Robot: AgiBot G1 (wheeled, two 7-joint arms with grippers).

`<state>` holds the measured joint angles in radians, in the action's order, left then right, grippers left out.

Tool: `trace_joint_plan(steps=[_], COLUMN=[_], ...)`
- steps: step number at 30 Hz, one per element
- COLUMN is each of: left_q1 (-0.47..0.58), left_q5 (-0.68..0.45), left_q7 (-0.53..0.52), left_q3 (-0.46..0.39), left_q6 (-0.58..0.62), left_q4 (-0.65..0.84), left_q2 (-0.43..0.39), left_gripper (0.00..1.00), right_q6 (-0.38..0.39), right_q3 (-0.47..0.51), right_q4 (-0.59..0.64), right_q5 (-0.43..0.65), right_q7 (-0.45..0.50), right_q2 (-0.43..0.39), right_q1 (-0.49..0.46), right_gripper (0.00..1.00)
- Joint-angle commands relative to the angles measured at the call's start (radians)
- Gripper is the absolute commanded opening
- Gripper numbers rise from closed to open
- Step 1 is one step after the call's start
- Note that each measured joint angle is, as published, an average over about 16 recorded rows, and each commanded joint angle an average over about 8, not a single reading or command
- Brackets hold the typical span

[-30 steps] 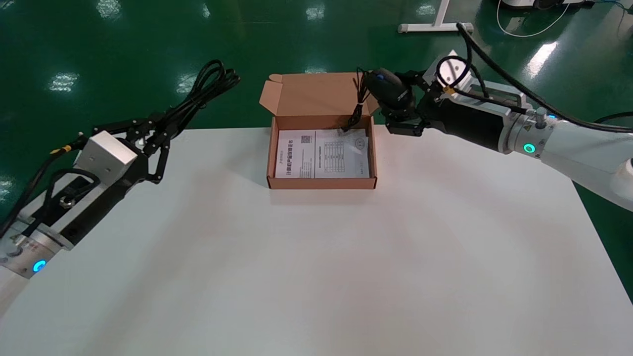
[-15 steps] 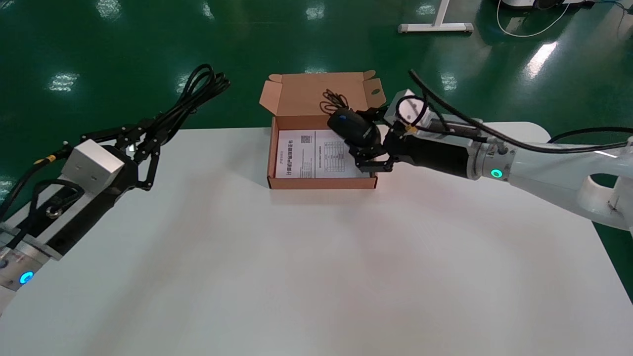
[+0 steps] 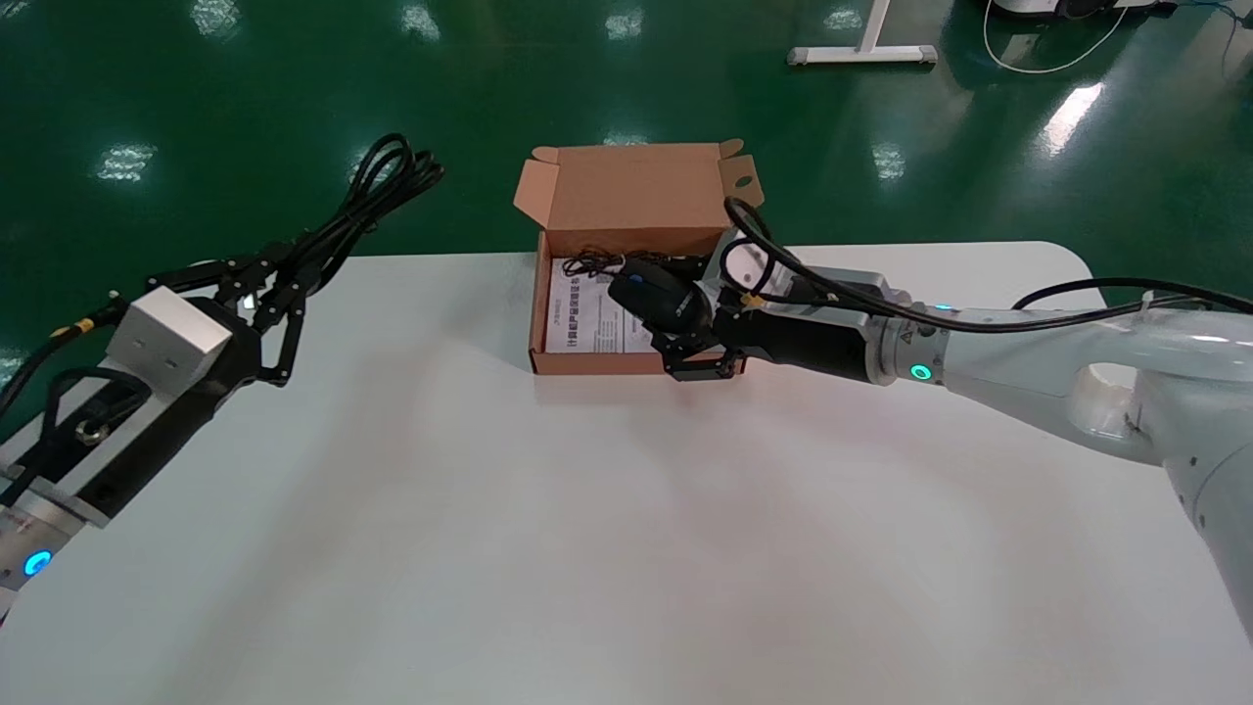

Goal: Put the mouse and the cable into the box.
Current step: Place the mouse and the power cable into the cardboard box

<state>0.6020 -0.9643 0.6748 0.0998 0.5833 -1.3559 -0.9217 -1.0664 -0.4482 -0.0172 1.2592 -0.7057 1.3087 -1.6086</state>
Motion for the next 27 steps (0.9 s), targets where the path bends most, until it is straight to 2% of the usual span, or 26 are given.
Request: trace_joint_plan(steps=[1,10,11,17,19,27], left_q1=[-0.003,-0.009,-0.009,0.001,0.009,0.062], left_q5=[0.001,-0.008,-0.010,-0.020,-0.024,-0.060], left_q7=[0.002,0.009,0.010,0.008,0.008,0.021], left_q3=[0.002,-0.003,-0.004,-0.015,-0.021,-0.062], left_q6=[0.001,0.002,0.001,0.000,0.000,0.009], left_q4=[0.000,0.000,0.000,-0.001,-0.001,0.003], left_q2=[0.000,0.001,0.000,0.001,0.001,-0.009], left_gripper=[0.00,0.00,0.00,0.00,0.00,0.00], right_q6=[0.010,0.208,0.222,0.245,0.248,0.259], right_q3=[-0.002,0.001,0.001,-0.003,-0.007,-0.022], right_q4=[0.002,0.003,-0.002,-0.036,-0.044,-0.065], right_q5=[0.003,-0.001,-0.002,-0.004,-0.003,0.000], right_q7=[-0.009,-0.022,-0.020,0.004,0.013,0.038], right_q2=[0.001,0.039,0.043,0.048,0.047,0.046], right_q1=[0.001,0.017,0.021,0.041,0.044,0.050], right_gripper=[0.00,0.01,0.06,0.81,1.00,1.00])
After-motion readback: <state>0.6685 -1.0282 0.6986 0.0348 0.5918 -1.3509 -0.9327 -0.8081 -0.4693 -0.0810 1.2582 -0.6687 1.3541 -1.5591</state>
